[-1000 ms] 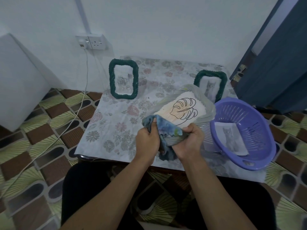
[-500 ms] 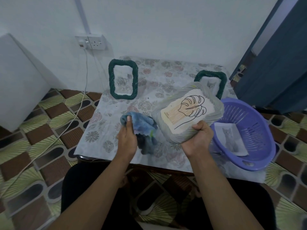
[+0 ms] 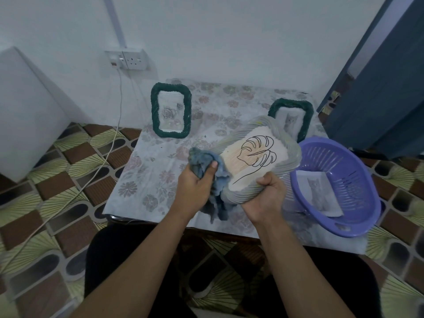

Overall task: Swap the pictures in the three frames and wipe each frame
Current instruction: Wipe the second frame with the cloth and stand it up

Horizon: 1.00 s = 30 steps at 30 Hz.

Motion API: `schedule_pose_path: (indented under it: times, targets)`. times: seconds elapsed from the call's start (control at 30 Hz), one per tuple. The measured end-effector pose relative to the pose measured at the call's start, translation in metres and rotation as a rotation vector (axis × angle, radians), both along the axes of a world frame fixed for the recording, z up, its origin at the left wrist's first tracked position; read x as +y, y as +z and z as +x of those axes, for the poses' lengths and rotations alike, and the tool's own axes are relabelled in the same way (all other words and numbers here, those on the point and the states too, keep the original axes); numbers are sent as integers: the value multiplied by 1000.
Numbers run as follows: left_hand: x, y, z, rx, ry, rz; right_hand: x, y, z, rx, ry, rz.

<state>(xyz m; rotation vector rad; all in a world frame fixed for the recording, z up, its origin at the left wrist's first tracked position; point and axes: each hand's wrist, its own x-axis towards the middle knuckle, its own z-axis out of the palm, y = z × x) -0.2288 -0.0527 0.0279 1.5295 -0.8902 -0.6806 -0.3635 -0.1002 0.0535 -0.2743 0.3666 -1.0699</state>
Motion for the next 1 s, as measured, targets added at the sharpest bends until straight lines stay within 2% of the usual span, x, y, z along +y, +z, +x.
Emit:
schedule_pose_path:
  times: [0.17,0.23,0.33,0.4,0.77,0.87,1.0]
  targets:
    - [-6,10,-2,-121,126,49,-3,-2,-3,-13,-22,-11]
    - [-6,9,-2,-57,91,45,-5,-3,-4,-12,-36,10]
    - [-2,3,-2,152,-133,28,-10,-6,-5,-26,-52,28]
    - [1,-5,-2,176,-198,44,-10,-7,-5,-31,-16,8]
    - [3,1,-11,-66,133,-13,0,-21,-10,-79,64,4]
    - [4,-1,-7,-41,164,55,-6,-24,-15,-29,110,12]
    - [3,-5,7,139,101,174,-14,-25,-25,126,235,31]
